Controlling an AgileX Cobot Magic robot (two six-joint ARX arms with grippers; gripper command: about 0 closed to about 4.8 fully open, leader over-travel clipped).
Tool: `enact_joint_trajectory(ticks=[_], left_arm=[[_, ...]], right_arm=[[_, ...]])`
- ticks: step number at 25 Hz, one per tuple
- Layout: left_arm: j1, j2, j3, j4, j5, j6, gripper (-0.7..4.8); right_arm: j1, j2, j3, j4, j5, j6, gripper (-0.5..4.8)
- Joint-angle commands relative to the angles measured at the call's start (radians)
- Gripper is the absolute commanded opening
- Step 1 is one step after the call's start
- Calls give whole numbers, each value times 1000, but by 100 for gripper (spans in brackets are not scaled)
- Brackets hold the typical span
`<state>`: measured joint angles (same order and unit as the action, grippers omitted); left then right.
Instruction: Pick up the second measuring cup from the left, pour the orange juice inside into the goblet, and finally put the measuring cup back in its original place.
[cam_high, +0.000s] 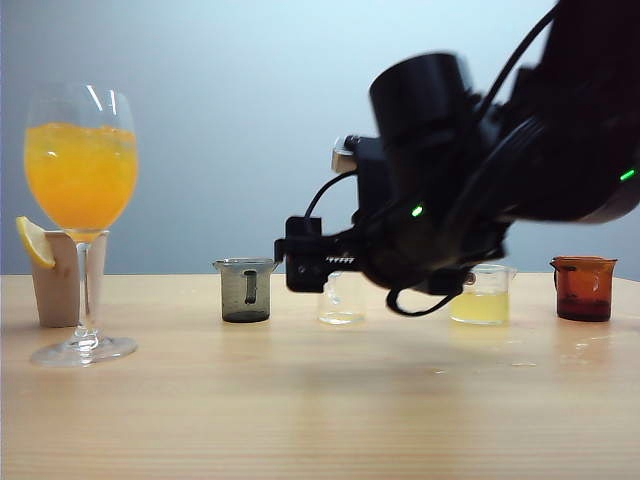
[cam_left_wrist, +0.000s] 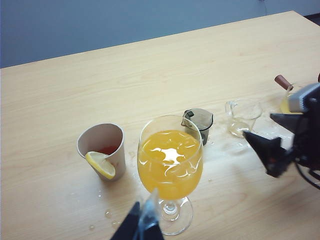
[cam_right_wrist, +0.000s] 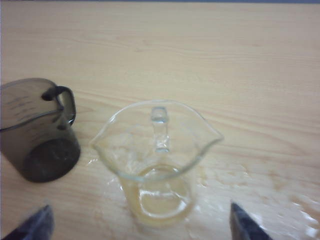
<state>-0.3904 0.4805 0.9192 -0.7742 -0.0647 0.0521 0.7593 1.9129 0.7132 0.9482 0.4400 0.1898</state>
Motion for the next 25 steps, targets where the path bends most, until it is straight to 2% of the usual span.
enact_joint_trajectory(ticks=[1,2,3,4,7,12,13,17,20,25], left_arm=[[1,-1,1,12,-3,0,-3],[1,-1,1,12,-3,0,-3],[1,-1,1,12,-3,0,-3],[1,-1,1,12,-3,0,-3],[1,-1,1,12,-3,0,-3],[1,-1,1,12,-3,0,-3],[1,-1,1,12,-3,0,-3],[1,-1,1,12,-3,0,-3],[1,-1,1,12,-3,0,-3],[11,-17,-10,14,10,0,-3]], right_arm=[[14,-106,-49,-27,-17,0,323],[16,-139,-62,-51,-22,0,206],[18,-183,-77,-84,-40,-1,38],[19,-221,-85,-116,-63,-6,-8],[21,-443,-88,-375,-179,-6,-8],[18,-705,-88,-677,-279,-10,-8],[18,-808,-88,-813,-322,-20,-8],[17,-1023,-91,-1078,-377,-51,-8],[15,-1191,-92,-1211,-398,-95,-8],[-37,-1335,-92,-1334,-425,-112,-7]])
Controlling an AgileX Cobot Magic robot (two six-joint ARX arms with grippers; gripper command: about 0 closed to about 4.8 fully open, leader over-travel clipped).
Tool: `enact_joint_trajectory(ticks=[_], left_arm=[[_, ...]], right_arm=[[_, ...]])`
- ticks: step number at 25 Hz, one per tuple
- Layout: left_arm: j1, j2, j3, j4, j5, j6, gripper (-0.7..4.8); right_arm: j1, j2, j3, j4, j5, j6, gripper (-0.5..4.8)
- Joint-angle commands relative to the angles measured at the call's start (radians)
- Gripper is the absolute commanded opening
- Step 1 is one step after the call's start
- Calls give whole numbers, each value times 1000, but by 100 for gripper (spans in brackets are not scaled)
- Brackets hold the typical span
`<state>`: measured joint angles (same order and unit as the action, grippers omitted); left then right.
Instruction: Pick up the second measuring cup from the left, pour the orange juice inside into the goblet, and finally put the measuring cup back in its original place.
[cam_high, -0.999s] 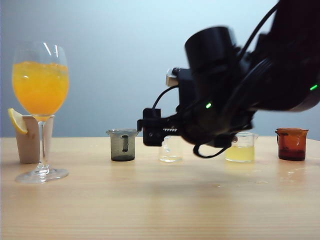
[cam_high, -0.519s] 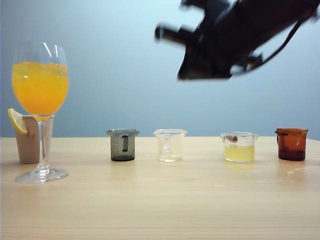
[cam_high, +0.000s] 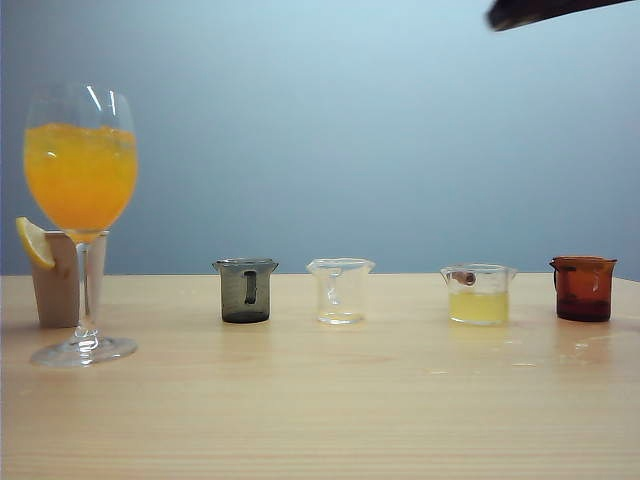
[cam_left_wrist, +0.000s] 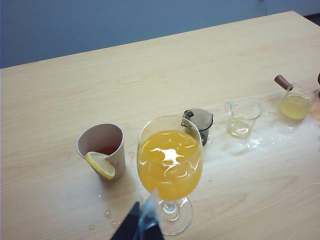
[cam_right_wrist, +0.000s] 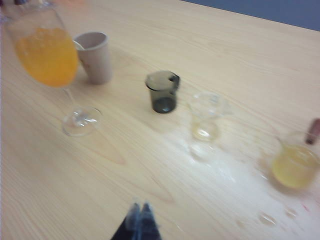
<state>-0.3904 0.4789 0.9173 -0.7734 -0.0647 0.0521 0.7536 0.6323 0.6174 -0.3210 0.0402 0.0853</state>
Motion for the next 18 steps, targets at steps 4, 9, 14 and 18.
enact_joint_trajectory(ticks=[4,9,14,18], left_arm=[[117,-79,-90,28,121,0,-3],[214,-171,-256,49,121,0,-3],[270,-291,-460,203,113,0,-3],[270,-393,-621,253,114,0,-3]], right_arm=[[-129,-190,-32,-121,-50,-2,-7],[-225,-369,-186,-35,-50,106,-6],[-253,-498,-373,87,129,105,-6],[-254,-511,-470,178,227,89,-6]])
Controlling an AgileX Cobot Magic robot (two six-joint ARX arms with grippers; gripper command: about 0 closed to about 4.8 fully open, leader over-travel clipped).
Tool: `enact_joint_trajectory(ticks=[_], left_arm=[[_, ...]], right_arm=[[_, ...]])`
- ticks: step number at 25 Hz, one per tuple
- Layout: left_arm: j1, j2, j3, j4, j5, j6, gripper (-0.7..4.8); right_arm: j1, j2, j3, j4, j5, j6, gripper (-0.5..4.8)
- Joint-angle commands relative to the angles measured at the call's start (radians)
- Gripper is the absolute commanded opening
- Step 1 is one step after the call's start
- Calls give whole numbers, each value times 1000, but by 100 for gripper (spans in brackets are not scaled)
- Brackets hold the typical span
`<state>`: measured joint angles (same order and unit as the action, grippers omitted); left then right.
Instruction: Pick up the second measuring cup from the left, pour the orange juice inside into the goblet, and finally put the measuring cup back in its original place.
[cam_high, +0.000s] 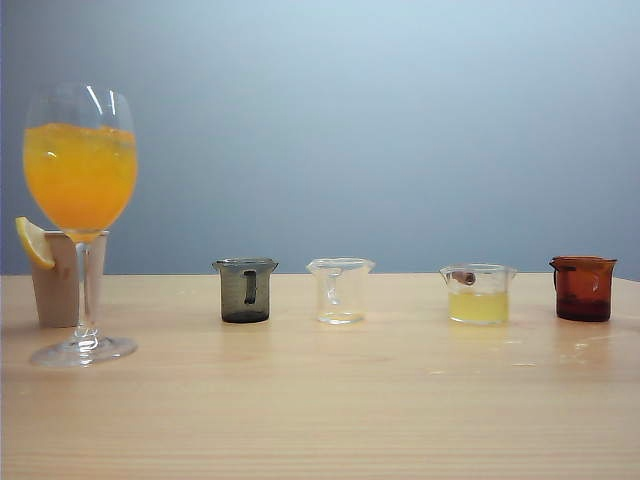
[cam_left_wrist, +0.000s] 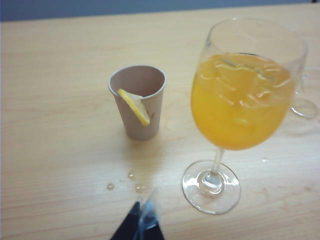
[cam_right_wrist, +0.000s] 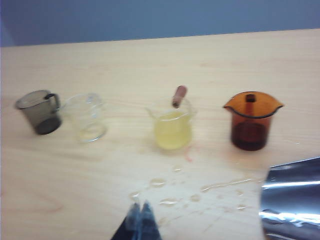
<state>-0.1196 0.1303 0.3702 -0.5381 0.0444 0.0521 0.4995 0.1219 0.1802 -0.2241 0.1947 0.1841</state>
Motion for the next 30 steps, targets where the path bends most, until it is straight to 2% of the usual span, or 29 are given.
enact_joint_trajectory(ticks=[1,3,6,7,9,12,15,18,23,27,28,30], left_arm=[[-1,-64,-105,16,4,0,-3],[-1,-108,-174,16,1,0,-3],[-1,-129,-256,12,2,0,-3],[-1,-129,-290,124,1,0,-3],[-1,-129,-309,190,1,0,-2],[-1,-129,-320,234,1,0,-3],[-1,-129,-336,291,1,0,-2],[-1,-129,-361,368,2,0,-3],[20,-129,-361,367,11,0,-2],[127,-129,-361,367,48,0,-3],[157,-129,-361,367,46,0,-3],[192,-129,-361,367,31,0,-2]], right_arm=[[0,0,-47,95,102,-14,-6],[-3,0,-74,121,134,-35,-5],[-34,1,-93,127,78,-55,-5],[-70,1,-95,126,20,-55,-5],[-148,3,-97,151,1,-54,-5],[-257,6,-103,173,-35,-40,-5],[-366,11,-122,184,-94,28,-5],[-445,15,-141,209,-81,11,-5],[-446,17,-145,309,-106,-62,-5],[-446,25,-159,264,-123,-61,-5],[-446,25,-159,245,-121,-61,14],[-447,24,-159,233,-96,-55,95]])
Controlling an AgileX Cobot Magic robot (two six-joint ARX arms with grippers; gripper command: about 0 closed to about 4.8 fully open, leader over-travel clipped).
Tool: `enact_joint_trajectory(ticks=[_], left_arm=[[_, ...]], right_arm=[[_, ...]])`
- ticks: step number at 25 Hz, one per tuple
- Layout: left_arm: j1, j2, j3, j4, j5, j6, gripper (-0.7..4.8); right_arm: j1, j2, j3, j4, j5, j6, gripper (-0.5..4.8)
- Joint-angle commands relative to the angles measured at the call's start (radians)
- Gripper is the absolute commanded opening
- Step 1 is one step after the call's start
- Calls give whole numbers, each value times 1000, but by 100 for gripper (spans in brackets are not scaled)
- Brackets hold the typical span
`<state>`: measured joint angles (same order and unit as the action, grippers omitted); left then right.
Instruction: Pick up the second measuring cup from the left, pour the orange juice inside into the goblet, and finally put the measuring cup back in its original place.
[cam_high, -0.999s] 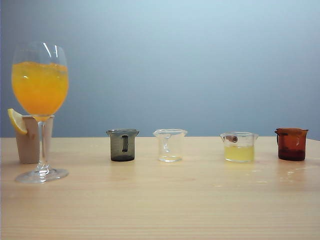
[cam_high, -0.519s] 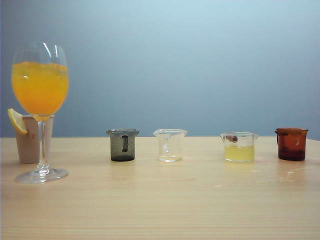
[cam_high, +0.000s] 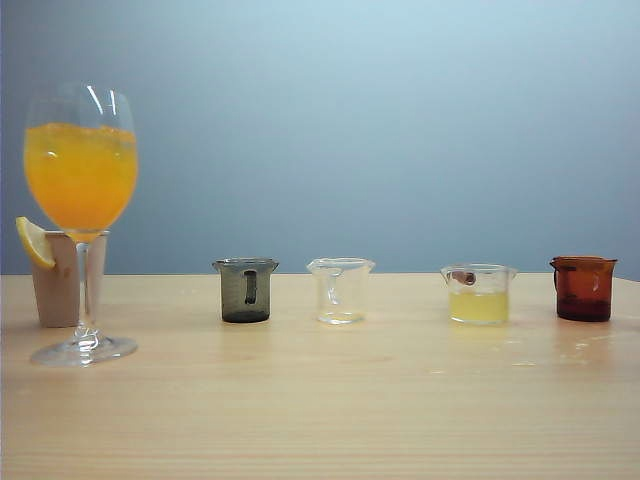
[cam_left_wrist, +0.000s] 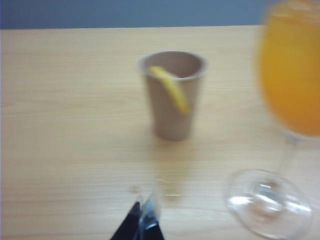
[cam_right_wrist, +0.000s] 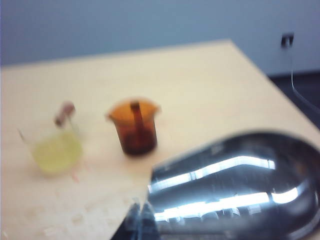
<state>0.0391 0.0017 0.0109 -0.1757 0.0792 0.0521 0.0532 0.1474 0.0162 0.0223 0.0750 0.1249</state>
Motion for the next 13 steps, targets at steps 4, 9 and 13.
enact_joint_trajectory(ticks=[4,9,13], left_arm=[[16,0,-2,5,-27,0,-2],[6,0,-2,5,-23,0,-2],[7,0,-2,5,-23,0,-3]], right_arm=[[-1,-1,5,-22,16,42,95],[-1,-1,5,-22,16,42,95],[-5,-31,5,-40,16,42,95]])
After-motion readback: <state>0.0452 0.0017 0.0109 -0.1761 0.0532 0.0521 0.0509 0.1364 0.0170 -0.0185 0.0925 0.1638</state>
